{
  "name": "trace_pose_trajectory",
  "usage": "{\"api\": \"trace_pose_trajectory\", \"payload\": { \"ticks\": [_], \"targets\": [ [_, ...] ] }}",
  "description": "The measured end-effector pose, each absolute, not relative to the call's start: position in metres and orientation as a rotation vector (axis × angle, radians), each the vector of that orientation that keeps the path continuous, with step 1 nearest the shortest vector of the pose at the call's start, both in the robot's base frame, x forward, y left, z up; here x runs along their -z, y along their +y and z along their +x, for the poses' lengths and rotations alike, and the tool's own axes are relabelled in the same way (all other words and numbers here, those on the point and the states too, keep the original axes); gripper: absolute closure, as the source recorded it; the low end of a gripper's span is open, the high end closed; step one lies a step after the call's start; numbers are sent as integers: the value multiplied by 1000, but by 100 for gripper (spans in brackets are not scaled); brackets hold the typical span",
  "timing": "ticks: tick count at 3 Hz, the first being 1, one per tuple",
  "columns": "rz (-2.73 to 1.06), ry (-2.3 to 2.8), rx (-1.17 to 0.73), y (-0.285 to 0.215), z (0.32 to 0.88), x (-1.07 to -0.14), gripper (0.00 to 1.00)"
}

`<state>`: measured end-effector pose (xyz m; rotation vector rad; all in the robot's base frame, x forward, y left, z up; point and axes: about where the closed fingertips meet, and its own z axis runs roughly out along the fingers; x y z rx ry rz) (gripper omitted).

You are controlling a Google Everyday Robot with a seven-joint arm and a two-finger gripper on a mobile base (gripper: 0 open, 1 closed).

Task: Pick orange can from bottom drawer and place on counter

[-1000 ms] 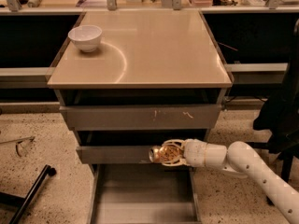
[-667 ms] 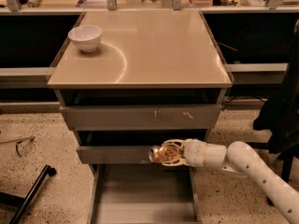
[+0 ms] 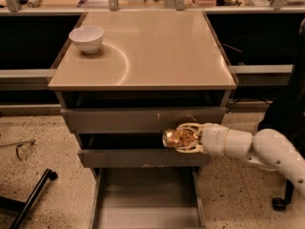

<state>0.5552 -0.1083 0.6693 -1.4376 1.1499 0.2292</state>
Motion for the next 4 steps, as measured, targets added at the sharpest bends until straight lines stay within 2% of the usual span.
{"api": "trace_pose_trajectory", "payload": {
  "ticks": [1, 2, 3, 4],
  "targets": [
    [-1474, 1110, -60, -126, 557, -765, 100],
    [-1505, 985, 4, -121, 564, -843, 100],
    [-1505, 985, 5, -121, 564, -843, 100],
    [-1486, 929, 86, -115, 582, -885, 100]
  ]
}}
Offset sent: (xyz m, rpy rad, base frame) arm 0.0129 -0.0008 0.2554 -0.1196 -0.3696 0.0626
